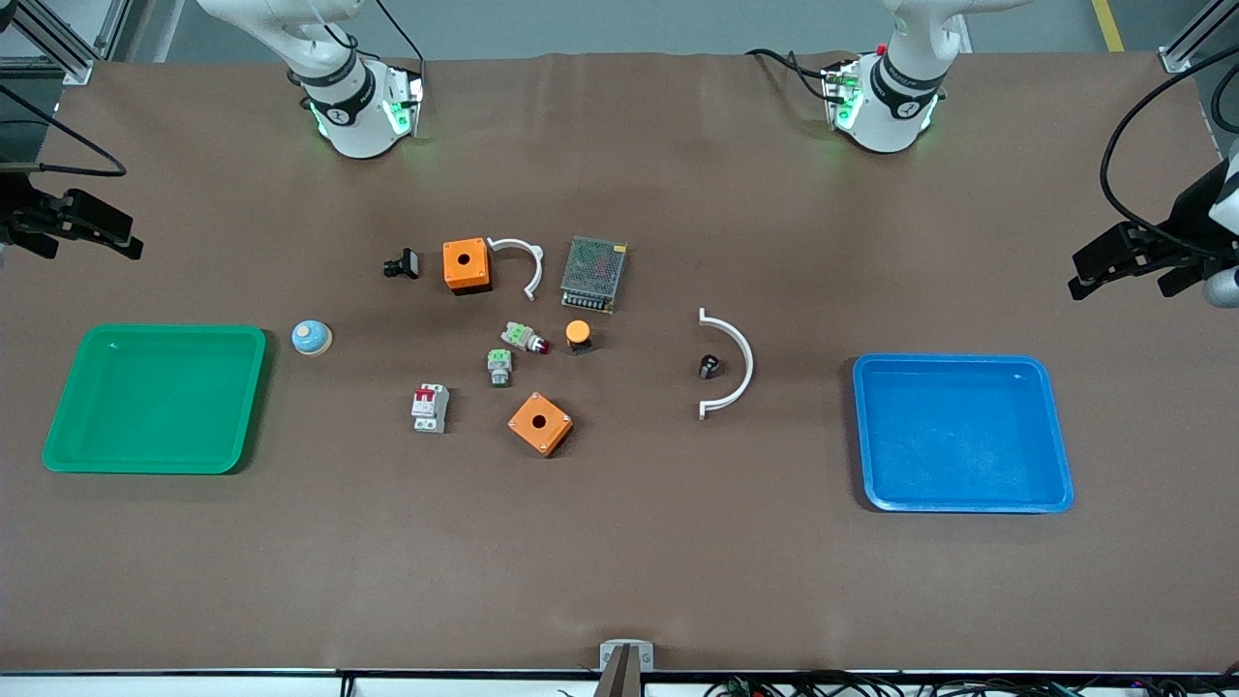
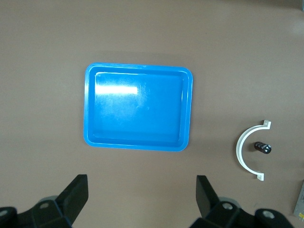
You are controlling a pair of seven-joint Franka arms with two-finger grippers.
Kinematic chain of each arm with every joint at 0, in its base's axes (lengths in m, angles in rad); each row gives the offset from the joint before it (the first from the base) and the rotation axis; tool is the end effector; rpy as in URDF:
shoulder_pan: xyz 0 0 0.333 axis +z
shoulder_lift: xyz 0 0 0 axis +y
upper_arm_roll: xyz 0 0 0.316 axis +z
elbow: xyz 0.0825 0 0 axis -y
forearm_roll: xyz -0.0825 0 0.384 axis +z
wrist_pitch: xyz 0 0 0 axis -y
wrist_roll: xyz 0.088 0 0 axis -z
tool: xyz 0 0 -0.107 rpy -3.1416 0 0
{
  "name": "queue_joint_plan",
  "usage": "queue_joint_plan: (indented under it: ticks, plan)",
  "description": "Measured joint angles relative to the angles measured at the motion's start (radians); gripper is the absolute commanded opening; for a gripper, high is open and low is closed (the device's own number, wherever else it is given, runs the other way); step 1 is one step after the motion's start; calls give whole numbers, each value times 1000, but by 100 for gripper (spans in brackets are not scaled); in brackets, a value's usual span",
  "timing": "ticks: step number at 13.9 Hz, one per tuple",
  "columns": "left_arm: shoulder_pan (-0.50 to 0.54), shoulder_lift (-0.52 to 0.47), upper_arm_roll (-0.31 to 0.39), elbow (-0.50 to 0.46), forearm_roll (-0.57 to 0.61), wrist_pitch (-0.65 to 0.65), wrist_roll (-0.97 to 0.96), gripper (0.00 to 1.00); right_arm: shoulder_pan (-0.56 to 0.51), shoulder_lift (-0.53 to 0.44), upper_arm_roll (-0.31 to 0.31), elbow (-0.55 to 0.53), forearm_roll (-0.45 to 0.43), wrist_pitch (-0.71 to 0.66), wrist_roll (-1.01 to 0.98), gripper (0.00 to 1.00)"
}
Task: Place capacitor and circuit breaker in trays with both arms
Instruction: 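Move the left gripper toward the black capacitor while the right gripper reaches the breaker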
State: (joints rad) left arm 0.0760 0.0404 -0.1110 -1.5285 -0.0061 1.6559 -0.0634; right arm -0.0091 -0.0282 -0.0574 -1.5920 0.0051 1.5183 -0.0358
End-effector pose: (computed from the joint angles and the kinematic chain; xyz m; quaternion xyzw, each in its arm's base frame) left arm 0.5756 -0.0194 0.6298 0.9989 0.0145 0.0433 0.0074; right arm 0.5388 -0.0358 0.6255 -0.9996 0.0152 0.0226 0.0045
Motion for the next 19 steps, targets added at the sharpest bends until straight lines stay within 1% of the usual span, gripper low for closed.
queue_joint_plan:
  ticks: [6, 10, 12, 16, 17, 19]
  plan:
    - [2, 0, 1, 0, 0, -1, 0, 100, 0, 0, 0, 0, 0, 0, 0, 100]
    - [-13, 17, -9, -3, -3, -35, -2, 100, 0, 0, -1, 0, 0, 3, 0, 100]
    - [-38, 57, -31, -6, -5, -49, -32, 100, -1, 0, -2, 0, 0, 3, 0, 100]
    - [-120, 165, -90, -9, -6, -48, -194, 100, -17, 10, -4, 0, 0, 15, 0, 100]
    - [-150, 192, -95, -9, -7, -45, -239, 100, -19, 26, -3, 0, 0, 26, 0, 100]
    - [-213, 245, -97, -9, -7, -11, -341, 100, -19, 84, -1, 1, 0, 99, 0, 100]
